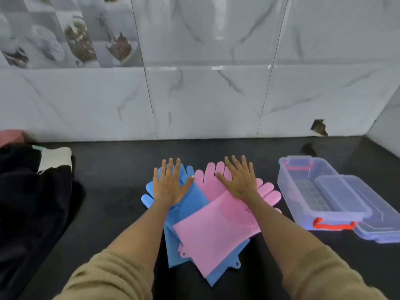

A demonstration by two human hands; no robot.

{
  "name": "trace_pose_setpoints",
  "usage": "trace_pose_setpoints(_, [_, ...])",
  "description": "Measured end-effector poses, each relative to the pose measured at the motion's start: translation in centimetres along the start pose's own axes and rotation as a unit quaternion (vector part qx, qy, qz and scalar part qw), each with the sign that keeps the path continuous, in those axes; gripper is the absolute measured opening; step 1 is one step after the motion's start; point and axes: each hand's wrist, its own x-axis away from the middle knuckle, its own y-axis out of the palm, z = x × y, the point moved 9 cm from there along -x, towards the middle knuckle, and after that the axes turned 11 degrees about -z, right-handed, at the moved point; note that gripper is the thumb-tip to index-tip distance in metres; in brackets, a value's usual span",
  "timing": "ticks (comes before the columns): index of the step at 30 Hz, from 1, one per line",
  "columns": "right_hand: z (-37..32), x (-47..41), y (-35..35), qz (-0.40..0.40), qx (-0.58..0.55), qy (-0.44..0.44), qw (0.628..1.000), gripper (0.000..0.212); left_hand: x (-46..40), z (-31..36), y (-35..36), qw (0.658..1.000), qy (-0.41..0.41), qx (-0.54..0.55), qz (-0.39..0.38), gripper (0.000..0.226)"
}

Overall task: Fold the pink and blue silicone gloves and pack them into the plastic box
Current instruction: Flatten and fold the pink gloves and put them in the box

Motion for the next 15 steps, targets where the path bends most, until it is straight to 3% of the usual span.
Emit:
trace_pose_setpoints(4, [-0.3,0.7,2.2,-0.040,-0.002,-0.008,0.999,0.071,0.6,0.4,2.7,0.998,0.006,0.036,-0.052,0.077])
trace_pose_setpoints(15, [-0.4,2.4,3.7,-0.044,0.058,-0.028,0.997,0.057,2.2,0.5,3.6,0.999,0.029,0.028,0.020,0.074])
